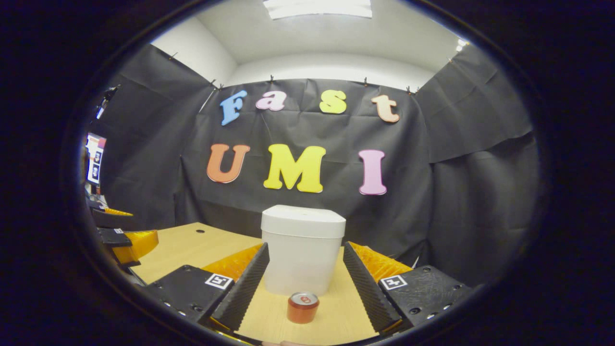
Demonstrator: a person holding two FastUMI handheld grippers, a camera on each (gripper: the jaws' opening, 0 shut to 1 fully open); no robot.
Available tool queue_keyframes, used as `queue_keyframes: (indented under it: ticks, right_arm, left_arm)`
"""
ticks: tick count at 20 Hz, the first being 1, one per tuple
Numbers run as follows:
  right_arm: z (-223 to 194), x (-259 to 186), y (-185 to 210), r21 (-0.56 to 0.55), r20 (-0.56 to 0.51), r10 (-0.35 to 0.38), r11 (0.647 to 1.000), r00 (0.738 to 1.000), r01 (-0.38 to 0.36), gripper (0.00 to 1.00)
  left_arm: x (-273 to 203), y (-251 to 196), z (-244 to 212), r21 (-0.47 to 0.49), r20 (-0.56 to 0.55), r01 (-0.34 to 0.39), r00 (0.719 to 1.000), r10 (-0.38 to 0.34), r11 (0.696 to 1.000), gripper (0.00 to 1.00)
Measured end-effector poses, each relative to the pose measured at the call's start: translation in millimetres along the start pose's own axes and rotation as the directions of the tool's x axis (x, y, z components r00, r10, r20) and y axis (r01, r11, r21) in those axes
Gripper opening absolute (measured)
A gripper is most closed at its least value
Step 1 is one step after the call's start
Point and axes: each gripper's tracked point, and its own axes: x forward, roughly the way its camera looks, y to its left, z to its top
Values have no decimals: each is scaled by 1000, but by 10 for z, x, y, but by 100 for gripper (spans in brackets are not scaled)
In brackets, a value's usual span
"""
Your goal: Press the lid of the desktop garbage bin to open it, pick up the crumpled paper on the desktop and throw it into the bin, then pick up the pop can on the desktop and drop it into the bin, and finally close the garbage bin lid.
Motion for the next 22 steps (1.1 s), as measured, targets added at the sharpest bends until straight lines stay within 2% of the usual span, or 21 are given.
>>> queue_keyframes:
  ticks: [1, 2, 3, 4, 7, 9, 11, 12, 14, 15, 16, 17, 18, 20, 21, 22]
  right_arm:
    - [-17, 16, 11, 1, -5, 4, 1000, 1000, -4, 98]
    - [-21, 32, 6, -3, -7, 0, 1000, 1000, 0, 95]
    - [-35, 50, -17, -5, -8, -7, 1000, 1000, 6, 98]
    - [-21, 80, -15, 1, -10, -7, 1000, 1000, 7, 95]
    - [10, 237, -11, 20, -13, 1, 1000, 1000, -1, 95]
    - [154, 355, -72, 17, 12, -17, 1000, 1000, 17, 93]
    - [357, 481, -40, 28, 51, -3, 1000, 999, 1, 90]
    - [459, 521, -55, 33, 69, -2, 999, 998, 0, 84]
    - [611, 640, -46, 48, 87, 6, 999, 996, -10, 65]
    - [645, 708, -3, 71, 71, 15, 997, 997, -20, 51]
    - [684, 761, -32, 99, 63, 6, 995, 998, -12, 41]
    - [744, 856, -73, 123, 55, -10, 992, 998, 3, 18]
    - [787, 907, -94, 154, 62, -12, 988, 998, 2, 8]
    - [833, 1055, 3, 203, 51, 52, 977, 997, -61, 4]
    - [862, 1175, -54, 199, 25, 28, 979, 999, -32, 5]
    - [833, 1259, -215, 181, 2, 0, 984, 1000, 0, 0]
  left_arm:
    - [9, -4, -15, 6, -3, -1, 1000, 1, 1000, 99]
    - [16, -4, -18, 8, -6, -5, 1000, 5, 1000, 99]
    - [27, 4, -38, 4, -11, -6, 1000, 6, 1000, 99]
    - [31, -8, -61, -1, -21, -2, 1000, 2, 1000, 99]
    - [55, 31, -111, -5, -48, -16, 999, 16, 1000, 99]
    - [57, 55, -107, -7, -47, -18, 999, 18, 1000, 99]
    - [96, 98, -138, -26, -58, -22, 998, 20, 999, 100]
    - [107, 89, -164, -36, -68, -17, 998, 15, 999, 100]
    - [131, 108, -217, -49, -91, -22, 996, 17, 999, 100]
    - [130, 138, -224, -39, -97, -36, 995, 32, 999, 99]
    - [127, 166, -223, -23, -97, -52, 994, 49, 998, 100]
    - [119, 171, -208, -12, -92, -54, 994, 53, 998, 100]
    - [113, 125, -198, -7, -88, -42, 995, 42, 999, 100]
    - [105, 77, -174, 1, -77, -22, 997, 22, 1000, 100]
    - [97, 86, -162, 4, -73, -17, 997, 18, 1000, 100]
    - [98, 92, -161, 6, -71, -14, 997, 14, 1000, 100]
